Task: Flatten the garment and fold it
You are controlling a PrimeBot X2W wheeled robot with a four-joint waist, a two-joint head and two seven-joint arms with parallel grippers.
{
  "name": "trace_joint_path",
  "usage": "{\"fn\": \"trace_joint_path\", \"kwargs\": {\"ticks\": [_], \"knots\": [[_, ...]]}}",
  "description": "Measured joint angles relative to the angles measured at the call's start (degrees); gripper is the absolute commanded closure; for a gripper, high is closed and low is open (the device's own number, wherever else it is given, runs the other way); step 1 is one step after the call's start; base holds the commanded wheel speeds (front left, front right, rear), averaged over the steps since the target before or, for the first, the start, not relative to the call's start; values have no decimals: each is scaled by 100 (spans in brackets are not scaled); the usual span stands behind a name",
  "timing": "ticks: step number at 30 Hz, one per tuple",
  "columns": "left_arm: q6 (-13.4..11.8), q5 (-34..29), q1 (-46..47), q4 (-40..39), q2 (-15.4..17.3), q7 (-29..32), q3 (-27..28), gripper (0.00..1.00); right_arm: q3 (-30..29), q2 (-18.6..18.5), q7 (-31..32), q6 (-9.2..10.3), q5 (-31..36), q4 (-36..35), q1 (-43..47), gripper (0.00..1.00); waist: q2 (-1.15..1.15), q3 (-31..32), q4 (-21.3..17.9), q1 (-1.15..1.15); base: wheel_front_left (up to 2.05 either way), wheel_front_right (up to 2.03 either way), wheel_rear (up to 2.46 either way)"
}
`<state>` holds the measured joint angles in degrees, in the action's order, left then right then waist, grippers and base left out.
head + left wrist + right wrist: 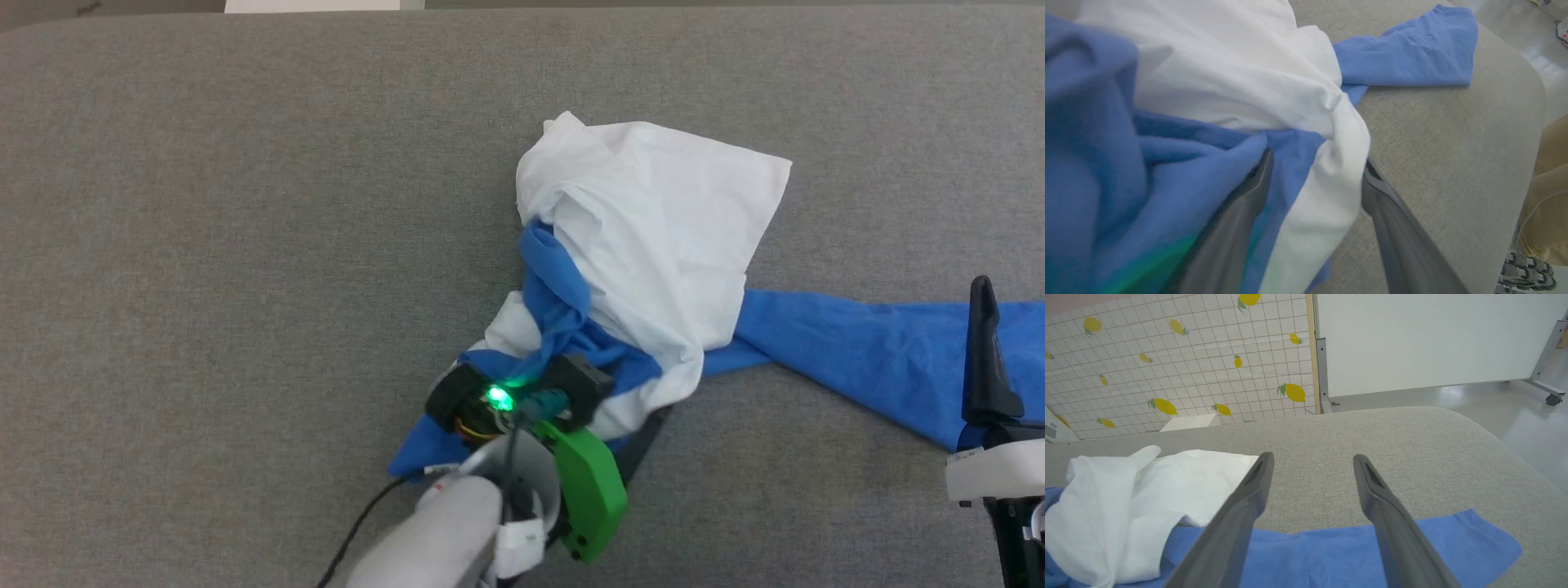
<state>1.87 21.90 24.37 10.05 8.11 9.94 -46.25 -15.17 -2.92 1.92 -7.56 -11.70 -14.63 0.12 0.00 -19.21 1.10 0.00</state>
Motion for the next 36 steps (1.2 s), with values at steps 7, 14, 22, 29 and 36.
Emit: {"fn": "trace_joint_path", "kwargs": {"ticks": [7,14,22,29,36], "knots": [[-391,248,-147,-937,414,-133,675,0,-11,0,-27,0,-45,91,2,0,0,68,138,0,0,0,0],[-784,201,-64,-1940,899,164,1226,0,62,1,-16,0,-44,67,-5,0,0,65,300,0,0,0,0],[-794,235,48,-1597,989,511,1171,0,109,1,26,0,-40,56,-16,0,0,-58,277,0,0,0,0],[-654,247,49,-1168,976,744,909,73,144,0,25,0,-40,77,-17,0,0,-92,179,0,0,0,0],[-928,575,116,-1610,843,32,1636,100,92,1,27,0,-35,126,-12,0,0,34,279,0,0,0,0]]}}
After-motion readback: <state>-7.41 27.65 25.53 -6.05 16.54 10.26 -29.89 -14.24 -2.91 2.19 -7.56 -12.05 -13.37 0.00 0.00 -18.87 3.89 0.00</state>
